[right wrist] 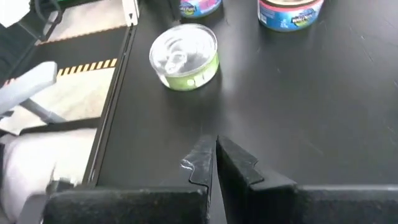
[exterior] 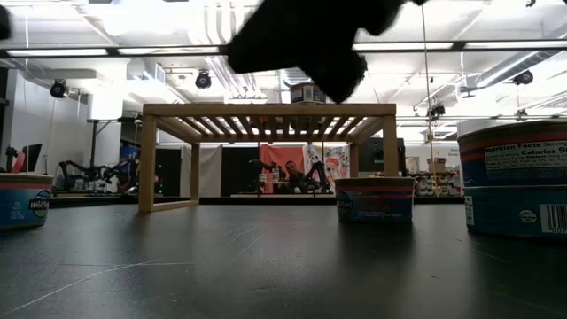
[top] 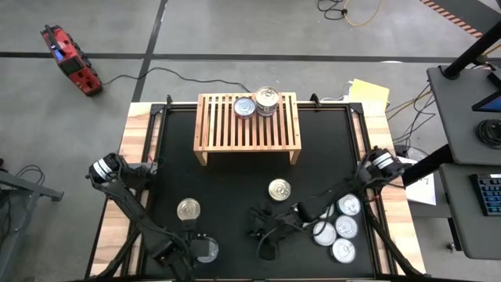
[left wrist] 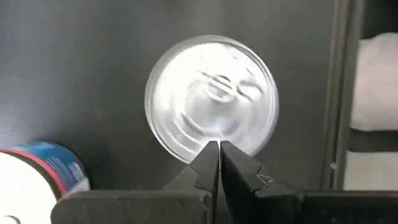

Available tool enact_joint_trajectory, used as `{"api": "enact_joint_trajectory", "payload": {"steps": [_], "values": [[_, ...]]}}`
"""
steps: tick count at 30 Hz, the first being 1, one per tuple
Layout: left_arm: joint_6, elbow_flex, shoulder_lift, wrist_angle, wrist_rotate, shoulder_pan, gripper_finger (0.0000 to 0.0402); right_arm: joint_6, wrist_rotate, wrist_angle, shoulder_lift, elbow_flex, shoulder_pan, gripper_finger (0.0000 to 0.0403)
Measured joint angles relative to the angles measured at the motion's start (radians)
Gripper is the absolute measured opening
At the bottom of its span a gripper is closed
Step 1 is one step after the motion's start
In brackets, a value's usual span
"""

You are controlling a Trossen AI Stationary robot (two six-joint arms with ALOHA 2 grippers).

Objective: Stack canned seafood by type on shelf
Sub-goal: Put the green tuna can on the shelf

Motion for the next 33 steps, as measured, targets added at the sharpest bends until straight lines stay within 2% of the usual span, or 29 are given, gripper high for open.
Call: {"api": "enact_joint_trajectory", "payload": {"steps": [3,8,11,19,21,26,33], "values": [[-0.005,0.0,0.0,0.018,-0.023,-0.032,0.0,0.0,0.0,-0.004,0.026,0.042,-0.007,0.0013],[0.005,-0.006,0.014,0.038,-0.156,-0.074,0.0,-0.006,0.016,0.026,0.061,0.074,-0.023,0.0013],[0.019,-0.006,0.033,0.041,-0.164,-0.08,0.0,-0.007,0.048,0.039,0.091,0.089,-0.026,0.0013],[0.059,-0.002,0.115,0.046,-0.164,-0.084,0.0,-0.047,0.051,0.036,0.169,0.153,-0.026,0.0013],[0.072,-0.001,0.128,0.046,-0.191,-0.083,0.0,-0.067,0.051,0.036,0.172,0.158,-0.026,0.0013],[0.114,-0.007,0.144,0.035,-0.365,-0.069,0.0,-0.09,0.052,0.013,0.164,0.161,-0.026,0.0013],[0.195,-0.039,0.143,0.071,-0.403,0.005,0.0,-0.071,0.051,-0.114,0.146,0.16,-0.025,0.0013]]}}
